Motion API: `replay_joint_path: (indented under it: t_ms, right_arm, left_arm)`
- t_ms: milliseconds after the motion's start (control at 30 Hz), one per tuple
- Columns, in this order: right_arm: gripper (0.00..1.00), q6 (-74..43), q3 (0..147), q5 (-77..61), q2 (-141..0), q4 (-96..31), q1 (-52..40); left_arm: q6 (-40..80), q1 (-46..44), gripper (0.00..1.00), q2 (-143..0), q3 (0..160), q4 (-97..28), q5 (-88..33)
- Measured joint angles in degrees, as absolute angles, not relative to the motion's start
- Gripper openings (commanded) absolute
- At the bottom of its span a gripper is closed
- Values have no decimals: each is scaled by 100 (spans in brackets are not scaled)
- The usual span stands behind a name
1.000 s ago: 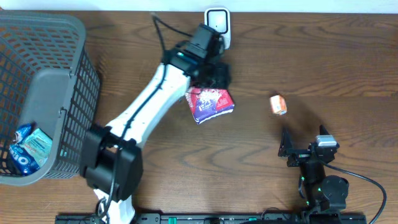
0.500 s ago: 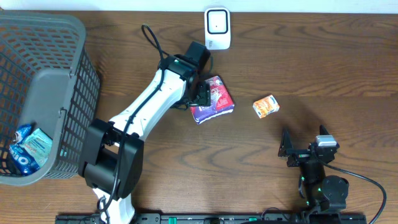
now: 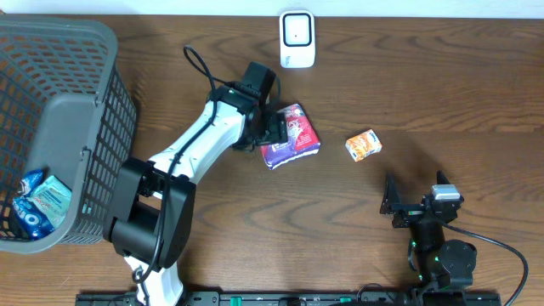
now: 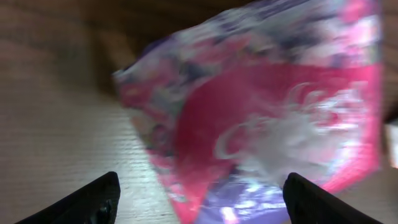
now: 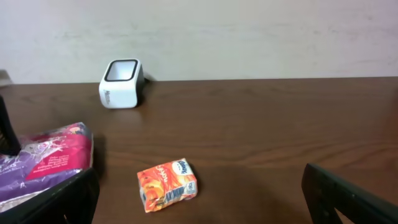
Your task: Scan the item barcode
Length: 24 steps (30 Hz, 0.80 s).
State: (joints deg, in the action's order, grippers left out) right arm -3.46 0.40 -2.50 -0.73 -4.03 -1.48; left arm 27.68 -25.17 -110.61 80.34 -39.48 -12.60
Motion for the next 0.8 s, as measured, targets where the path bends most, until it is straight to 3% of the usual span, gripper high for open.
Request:
replay_joint_path:
  t_ms: [167, 267, 433, 533, 800]
  right_arm:
    - [99, -346, 40, -250, -73, -403, -148]
    - [99, -346, 40, -250, -73, -403, -148]
    - [99, -346, 40, -250, -73, -401, -148]
    - [99, -346, 40, -250, -73, -401, -148]
    - [99, -346, 40, -250, -73, -403, -148]
  left_arm:
    - [2956, -2512, 83, -11061, 7662, -3489, -1002]
    - [3009, -2517, 77, -11061, 7524, -3181, -978]
    - [3011, -2567, 61, -11061, 7323, -2694, -1048]
    - [2873, -2641, 42, -11061, 7273, -2502, -1103]
    - [1848, -2803, 36, -11065, 7264, -1846, -1693]
